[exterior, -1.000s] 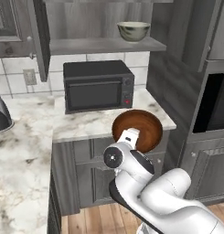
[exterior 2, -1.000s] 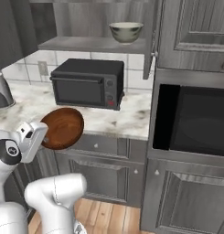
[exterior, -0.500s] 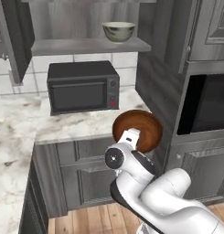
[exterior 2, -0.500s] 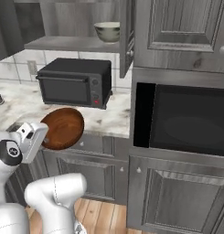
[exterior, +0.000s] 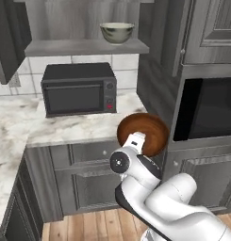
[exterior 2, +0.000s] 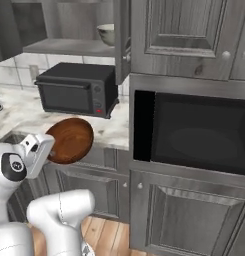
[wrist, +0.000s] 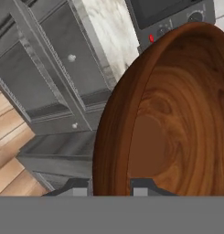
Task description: Move the bowls from the cabinet to the plates on the dining table.
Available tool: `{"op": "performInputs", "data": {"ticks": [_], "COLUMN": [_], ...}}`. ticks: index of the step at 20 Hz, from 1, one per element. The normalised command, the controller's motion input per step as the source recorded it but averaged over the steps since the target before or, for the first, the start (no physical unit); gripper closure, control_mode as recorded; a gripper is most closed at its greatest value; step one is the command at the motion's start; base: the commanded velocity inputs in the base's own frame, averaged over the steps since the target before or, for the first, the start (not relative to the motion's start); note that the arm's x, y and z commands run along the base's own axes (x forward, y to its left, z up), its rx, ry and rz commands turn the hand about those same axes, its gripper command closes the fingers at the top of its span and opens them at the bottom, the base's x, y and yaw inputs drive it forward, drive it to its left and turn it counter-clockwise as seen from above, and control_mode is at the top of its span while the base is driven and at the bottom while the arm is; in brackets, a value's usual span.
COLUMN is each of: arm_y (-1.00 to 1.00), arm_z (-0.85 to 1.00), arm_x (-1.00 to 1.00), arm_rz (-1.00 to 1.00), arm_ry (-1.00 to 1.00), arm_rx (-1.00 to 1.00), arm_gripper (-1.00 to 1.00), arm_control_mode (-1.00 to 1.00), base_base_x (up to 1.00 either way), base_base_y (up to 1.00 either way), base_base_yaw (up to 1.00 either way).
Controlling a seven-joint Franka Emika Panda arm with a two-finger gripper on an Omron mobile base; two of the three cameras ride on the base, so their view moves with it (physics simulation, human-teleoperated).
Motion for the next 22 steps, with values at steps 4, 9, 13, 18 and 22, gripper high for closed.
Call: {"op": "performInputs", "data": {"ticks": [4,9,13,18,22], "arm_y": [0.0,0.0,0.0,0.0,0.0], "arm_z": [0.0,0.0,0.0,0.0,0.0], "arm_x": [0.0,0.0,0.0,0.0,0.0], "arm_rz": [0.0,0.0,0.0,0.0,0.0], "arm_ry": [0.0,0.0,0.0,0.0,0.0], "arm_rx": [0.0,0.0,0.0,0.0,0.0], "arm_gripper": [1.0,1.0,1.0,1.0,1.0], "arm_control_mode": [1.0,1.0,1.0,1.0,1.0], "base_base_x": [0.05,0.1,0.06,0.0,0.0], "base_base_y": [-0.02,0.0,0.0,0.0,0.0], "base_base_yaw": [0.41,0.52,0.52,0.52,0.51]}}
